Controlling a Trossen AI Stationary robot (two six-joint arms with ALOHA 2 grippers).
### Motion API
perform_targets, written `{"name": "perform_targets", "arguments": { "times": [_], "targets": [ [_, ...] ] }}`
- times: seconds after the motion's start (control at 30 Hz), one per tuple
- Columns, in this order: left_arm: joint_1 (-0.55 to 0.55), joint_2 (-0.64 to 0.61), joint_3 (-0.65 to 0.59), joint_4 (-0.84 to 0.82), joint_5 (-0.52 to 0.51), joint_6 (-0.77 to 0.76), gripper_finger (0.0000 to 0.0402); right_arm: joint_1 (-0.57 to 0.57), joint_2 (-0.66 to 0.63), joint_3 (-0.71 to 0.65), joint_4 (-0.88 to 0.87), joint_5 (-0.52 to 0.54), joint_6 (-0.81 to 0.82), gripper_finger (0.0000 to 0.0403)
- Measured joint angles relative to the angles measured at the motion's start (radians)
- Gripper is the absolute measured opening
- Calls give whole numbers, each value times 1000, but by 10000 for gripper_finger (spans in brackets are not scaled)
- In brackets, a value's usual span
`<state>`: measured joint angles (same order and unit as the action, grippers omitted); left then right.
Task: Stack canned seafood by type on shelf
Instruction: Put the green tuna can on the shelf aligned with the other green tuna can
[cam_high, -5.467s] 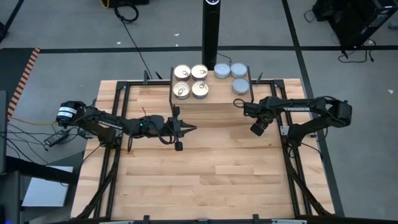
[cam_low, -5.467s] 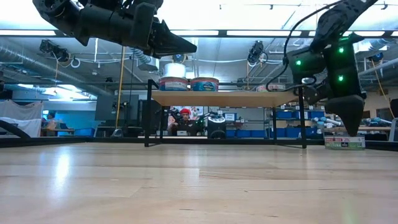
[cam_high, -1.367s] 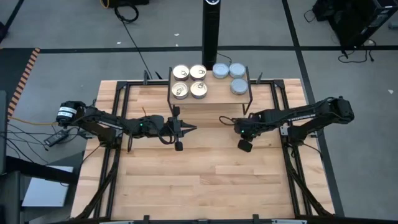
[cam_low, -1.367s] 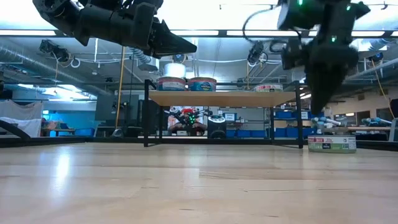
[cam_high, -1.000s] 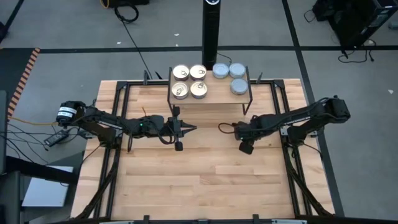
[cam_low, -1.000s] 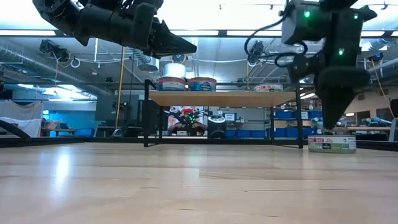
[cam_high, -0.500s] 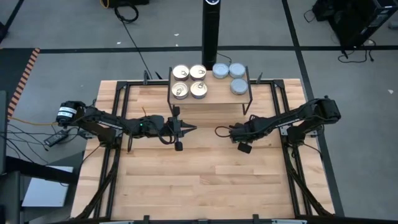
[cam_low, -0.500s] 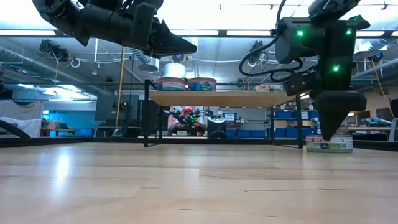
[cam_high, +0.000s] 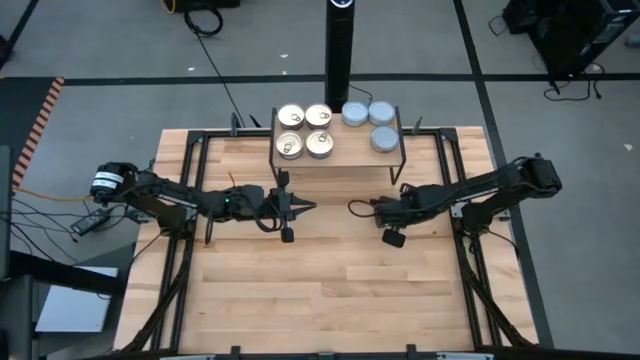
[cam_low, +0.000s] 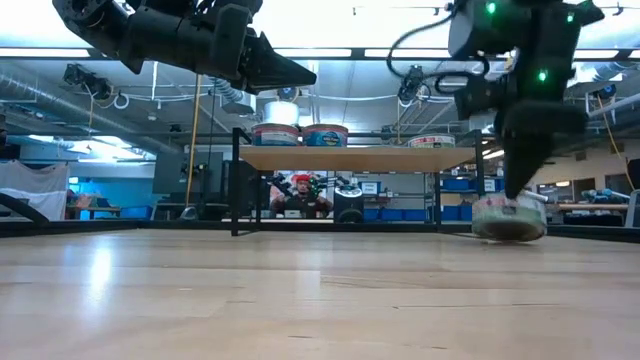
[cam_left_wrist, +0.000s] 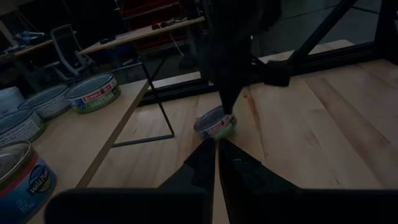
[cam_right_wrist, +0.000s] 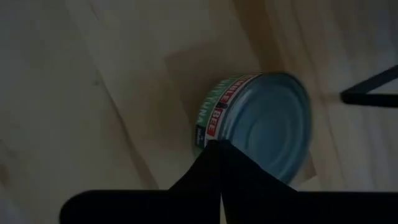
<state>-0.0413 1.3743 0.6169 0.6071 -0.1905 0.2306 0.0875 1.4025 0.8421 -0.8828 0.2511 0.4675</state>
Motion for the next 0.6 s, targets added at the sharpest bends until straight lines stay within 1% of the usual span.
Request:
{"name": "perform_targets", "arguments": {
  "times": [0.27, 0.37, 0.6],
  "targets": [
    [0, 0, 0, 0, 0, 0, 25, 26, -64, 62, -13, 14, -7, 2],
    [0, 0, 0, 0, 0, 0, 25, 36, -73, 84, -20, 20, -14, 1],
    [0, 0, 0, 0, 0, 0, 25, 58, -74, 167, -71, 74, -25, 0]
  ]
}}
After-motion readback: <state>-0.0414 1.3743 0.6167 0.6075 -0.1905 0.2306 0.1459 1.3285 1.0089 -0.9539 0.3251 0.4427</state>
